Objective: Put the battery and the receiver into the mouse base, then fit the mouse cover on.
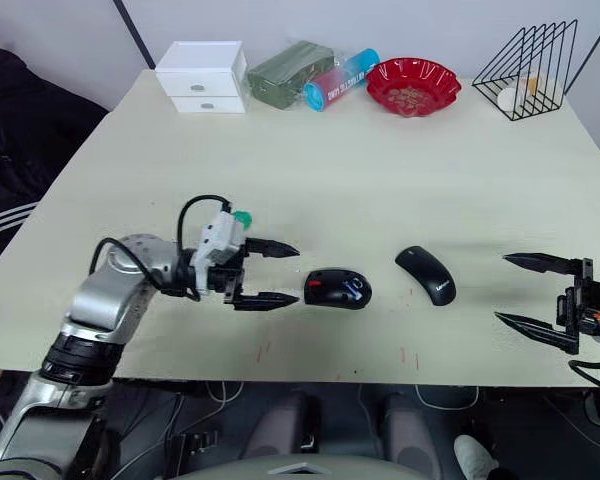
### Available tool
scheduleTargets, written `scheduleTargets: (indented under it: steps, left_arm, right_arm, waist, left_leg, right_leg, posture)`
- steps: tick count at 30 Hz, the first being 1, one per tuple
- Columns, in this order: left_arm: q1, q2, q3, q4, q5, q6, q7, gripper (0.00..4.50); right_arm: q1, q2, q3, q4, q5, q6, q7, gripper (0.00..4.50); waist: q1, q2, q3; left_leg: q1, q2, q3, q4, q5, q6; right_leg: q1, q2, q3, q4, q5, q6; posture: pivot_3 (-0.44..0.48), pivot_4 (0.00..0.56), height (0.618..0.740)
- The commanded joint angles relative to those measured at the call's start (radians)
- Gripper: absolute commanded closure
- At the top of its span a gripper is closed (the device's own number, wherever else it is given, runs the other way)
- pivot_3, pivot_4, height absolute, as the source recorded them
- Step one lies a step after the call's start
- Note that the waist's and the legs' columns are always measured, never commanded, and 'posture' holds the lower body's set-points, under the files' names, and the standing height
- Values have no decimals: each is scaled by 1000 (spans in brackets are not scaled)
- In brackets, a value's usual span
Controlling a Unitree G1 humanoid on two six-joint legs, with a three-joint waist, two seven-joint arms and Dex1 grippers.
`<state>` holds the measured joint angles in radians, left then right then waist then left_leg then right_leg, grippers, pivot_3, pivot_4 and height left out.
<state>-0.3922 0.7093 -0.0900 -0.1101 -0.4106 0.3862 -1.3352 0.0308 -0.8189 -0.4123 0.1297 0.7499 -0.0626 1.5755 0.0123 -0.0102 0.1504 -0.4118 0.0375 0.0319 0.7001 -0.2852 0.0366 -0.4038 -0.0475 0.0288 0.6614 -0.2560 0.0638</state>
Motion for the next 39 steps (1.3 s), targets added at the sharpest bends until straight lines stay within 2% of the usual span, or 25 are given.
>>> scheduleTargets:
  steps: [1,4,10,15,18,22,26,30,39]
  left_arm:
    - [44,71,124,-34,-103,-30,-84,75]
    - [75,112,169,-24,-135,-52,-131,75]
    - [114,201,271,60,-198,-136,-262,75]
    - [135,258,298,50,-302,-114,-279,75]
    - [146,271,295,41,-309,-152,-279,75]
    - [147,292,290,44,-308,-188,-279,75]
    - [154,279,303,16,-328,-187,-279,75]
    - [185,290,304,0,-331,-207,-279,75]
    - [200,303,290,19,-339,-247,-279,75]
  right_arm:
    - [20,24,-25,-58,-23,-5,-65,0]
    - [40,39,-34,-64,-41,-5,-101,0]
    - [82,63,-9,-132,-126,28,-272,0]
    - [127,86,37,-248,-174,145,-432,0]
    - [133,102,87,-323,-258,219,-577,0]
    - [139,136,102,-429,-227,312,-670,0]
    - [156,127,195,-502,-326,366,-739,0]
    - [142,150,220,-540,-355,478,-859,0]
    - [115,190,259,-555,-380,556,-946,0]
  waist:
    - [0,0,0]
    - [0,0,0]
    - [0,1,1]
    - [-1,2,1]
    - [0,2,1]
    - [0,2,1]
    - [0,1,1]
    - [-1,1,1]
    - [-1,1,1]
  left_leg:
    - [0,0,0,0,0,0]
    - [0,0,0,0,0,0]
    - [0,0,1,0,0,0]
    - [0,1,1,0,0,0]
    - [0,1,2,0,0,0]
    - [-1,1,2,0,0,0]
    - [-1,1,4,0,0,0]
    - [-2,1,7,0,0,0]
    - [-2,1,10,0,0,0]
  right_leg:
    - [0,0,0,0,0,0]
    - [0,0,0,0,0,0]
    - [0,0,0,0,0,0]
    - [-1,0,0,0,0,0]
    - [-1,0,0,0,0,0]
    - [-2,0,0,1,0,0]
    - [-2,0,0,0,0,0]
    - [-4,0,1,1,0,0]
    - [-5,0,2,1,0,0]
  posture:
    - [0,150,740]
    - [0,150,740]
    - [0,150,740]
    - [0,150,740]
    - [0,150,740]
    - [0,150,740]
    - [0,150,740]
    - [0,150,740]
    - [0,150,740]
